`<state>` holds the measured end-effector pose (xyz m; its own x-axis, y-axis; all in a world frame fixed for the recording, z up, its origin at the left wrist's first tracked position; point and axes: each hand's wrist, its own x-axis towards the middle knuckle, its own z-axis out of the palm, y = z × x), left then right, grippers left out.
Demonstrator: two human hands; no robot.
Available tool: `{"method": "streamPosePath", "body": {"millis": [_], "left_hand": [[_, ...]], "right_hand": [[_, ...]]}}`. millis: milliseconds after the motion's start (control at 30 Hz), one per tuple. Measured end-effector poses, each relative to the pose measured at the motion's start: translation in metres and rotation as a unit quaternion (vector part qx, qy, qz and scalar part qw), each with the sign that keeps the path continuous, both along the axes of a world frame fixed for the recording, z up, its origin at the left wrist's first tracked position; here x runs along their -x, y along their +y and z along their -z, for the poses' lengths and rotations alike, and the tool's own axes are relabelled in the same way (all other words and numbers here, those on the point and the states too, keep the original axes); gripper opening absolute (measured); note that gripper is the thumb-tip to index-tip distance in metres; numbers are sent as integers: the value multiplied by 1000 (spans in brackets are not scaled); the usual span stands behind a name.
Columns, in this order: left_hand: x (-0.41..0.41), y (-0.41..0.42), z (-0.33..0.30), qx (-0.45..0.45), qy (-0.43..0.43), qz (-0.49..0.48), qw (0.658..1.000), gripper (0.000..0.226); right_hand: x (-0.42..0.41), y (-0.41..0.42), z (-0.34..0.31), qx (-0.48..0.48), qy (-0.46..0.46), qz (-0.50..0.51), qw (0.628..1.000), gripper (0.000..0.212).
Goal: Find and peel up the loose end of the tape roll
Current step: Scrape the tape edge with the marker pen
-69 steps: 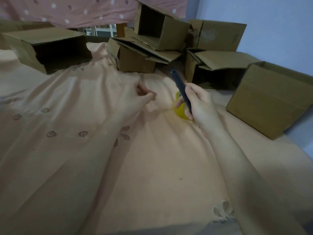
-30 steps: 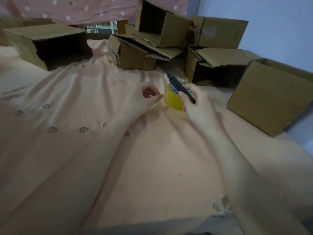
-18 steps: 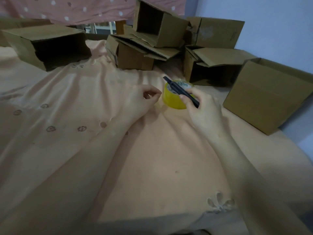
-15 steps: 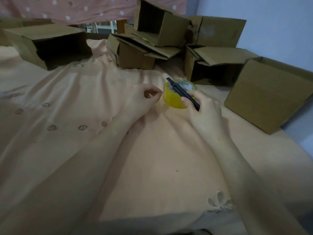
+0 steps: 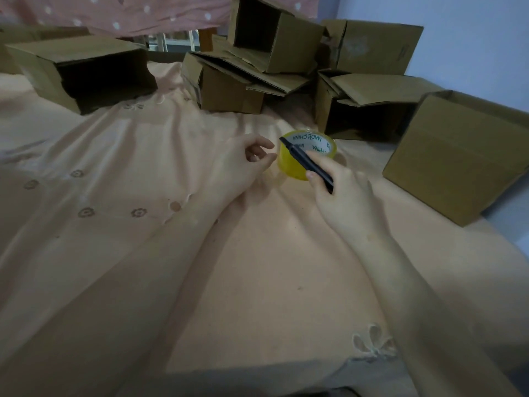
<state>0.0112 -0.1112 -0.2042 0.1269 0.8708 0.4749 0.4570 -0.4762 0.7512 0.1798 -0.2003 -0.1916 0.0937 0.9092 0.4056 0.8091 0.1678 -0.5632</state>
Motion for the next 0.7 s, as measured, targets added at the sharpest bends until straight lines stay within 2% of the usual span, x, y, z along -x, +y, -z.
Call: {"method": "streamPosePath", "body": {"millis": [700], "left_hand": [[0,-4,-4,-15,16,3,1000,6]], "right_hand": [[7,-7,-4,18,-36,9,999,36]]}}
